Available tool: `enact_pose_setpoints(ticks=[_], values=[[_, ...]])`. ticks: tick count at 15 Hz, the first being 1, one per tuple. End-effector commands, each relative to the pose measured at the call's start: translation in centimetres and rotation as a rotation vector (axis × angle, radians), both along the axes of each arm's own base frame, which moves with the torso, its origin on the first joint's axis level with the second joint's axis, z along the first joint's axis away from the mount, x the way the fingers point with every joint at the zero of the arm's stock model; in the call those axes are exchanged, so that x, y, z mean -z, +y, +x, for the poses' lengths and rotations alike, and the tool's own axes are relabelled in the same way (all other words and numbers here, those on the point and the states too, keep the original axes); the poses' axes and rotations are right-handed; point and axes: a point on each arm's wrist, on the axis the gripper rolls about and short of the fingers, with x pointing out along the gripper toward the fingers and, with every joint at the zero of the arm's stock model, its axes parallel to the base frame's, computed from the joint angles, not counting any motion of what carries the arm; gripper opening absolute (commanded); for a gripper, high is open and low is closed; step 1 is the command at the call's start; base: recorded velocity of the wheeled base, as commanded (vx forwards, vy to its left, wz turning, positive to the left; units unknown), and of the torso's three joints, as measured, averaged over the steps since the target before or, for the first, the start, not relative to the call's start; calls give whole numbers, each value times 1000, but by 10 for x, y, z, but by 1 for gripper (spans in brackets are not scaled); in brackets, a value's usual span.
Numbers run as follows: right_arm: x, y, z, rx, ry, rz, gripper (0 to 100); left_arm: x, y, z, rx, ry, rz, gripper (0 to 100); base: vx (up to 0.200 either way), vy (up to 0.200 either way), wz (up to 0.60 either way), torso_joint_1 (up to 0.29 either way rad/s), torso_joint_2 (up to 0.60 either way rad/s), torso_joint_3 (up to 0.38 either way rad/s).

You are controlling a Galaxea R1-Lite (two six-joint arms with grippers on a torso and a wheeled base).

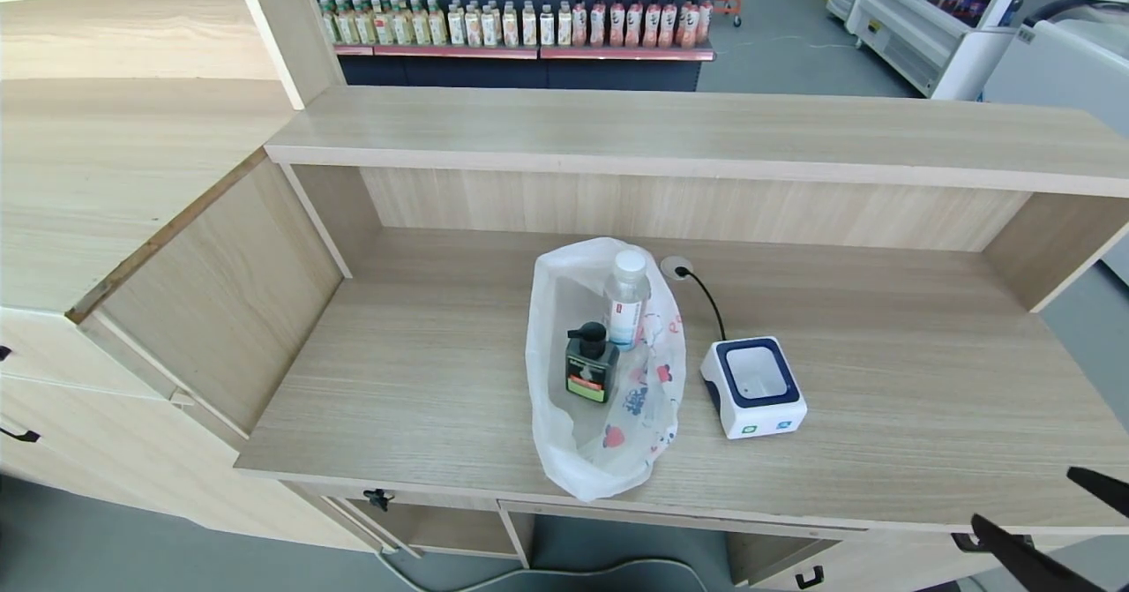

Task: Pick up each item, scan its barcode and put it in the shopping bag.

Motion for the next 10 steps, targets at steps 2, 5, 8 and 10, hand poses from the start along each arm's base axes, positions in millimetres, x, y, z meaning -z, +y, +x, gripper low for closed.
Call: enact_pose_setpoints(ticks=[2,5,8,10], values=[[34,-11,-59,138,-80,-67,100,0,0,0,0,-1,0,100,0,0,0,0,0,0],[46,-11,-75,195,-137,-61,100,0,0,0,0,-1,0,100,0,0,0,0,0,0],[47,-12,-82,240,-219,-35,100,0,0,0,0,-1,0,100,0,0,0,0,0,0],[50,-11,-85,221,-224,24,100,0,0,0,0,-1,0,100,0,0,0,0,0,0]])
